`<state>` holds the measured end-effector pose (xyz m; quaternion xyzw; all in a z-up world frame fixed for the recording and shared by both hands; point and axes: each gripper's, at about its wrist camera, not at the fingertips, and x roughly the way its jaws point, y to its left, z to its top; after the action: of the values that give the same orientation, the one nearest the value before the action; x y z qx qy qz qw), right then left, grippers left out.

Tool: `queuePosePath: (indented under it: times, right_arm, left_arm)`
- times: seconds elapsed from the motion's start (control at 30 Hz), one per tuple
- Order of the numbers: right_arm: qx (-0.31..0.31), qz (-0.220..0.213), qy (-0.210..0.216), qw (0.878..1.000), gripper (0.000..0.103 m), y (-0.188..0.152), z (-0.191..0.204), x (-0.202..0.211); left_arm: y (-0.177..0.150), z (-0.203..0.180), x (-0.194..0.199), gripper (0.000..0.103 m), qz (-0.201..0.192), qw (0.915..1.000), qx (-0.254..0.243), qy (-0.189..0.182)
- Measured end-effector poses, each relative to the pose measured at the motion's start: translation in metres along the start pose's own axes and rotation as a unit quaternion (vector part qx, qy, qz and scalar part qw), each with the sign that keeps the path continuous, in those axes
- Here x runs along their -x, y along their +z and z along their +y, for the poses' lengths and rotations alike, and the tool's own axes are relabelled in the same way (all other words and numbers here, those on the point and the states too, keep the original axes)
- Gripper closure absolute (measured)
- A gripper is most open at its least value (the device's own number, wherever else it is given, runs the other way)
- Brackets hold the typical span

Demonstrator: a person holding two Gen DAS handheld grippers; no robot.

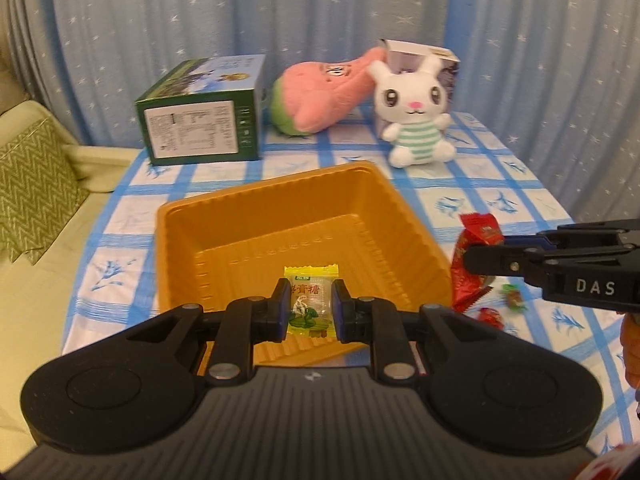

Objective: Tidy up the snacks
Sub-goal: 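Carry the red packet with the right gripper while the left gripper carries the yellow candy into the orange tray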

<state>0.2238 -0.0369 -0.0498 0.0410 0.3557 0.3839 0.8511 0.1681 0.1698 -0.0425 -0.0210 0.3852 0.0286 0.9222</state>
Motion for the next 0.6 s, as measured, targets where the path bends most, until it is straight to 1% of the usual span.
queuePosePath:
  times: [0.13,0.37,0.6]
  right_arm:
    - [0.009,0.012,0.003,1.000,0.081,0.008,0.012,-0.027]
    - [0.025,0.045,-0.009,0.999,0.081,0.010,0.020,-0.071]
    - [0.025,0.069,-0.014,0.997,0.081,0.011,0.020,-0.096]
  left_arm:
    - [0.002,0.013,-0.008,0.084,0.007,0.9999,0.008,0.004]
    - [0.001,0.027,-0.024,0.084,0.023,0.9996,0.015,0.005]
    - [0.000,0.036,-0.033,0.084,0.032,0.9994,0.014,0.000]
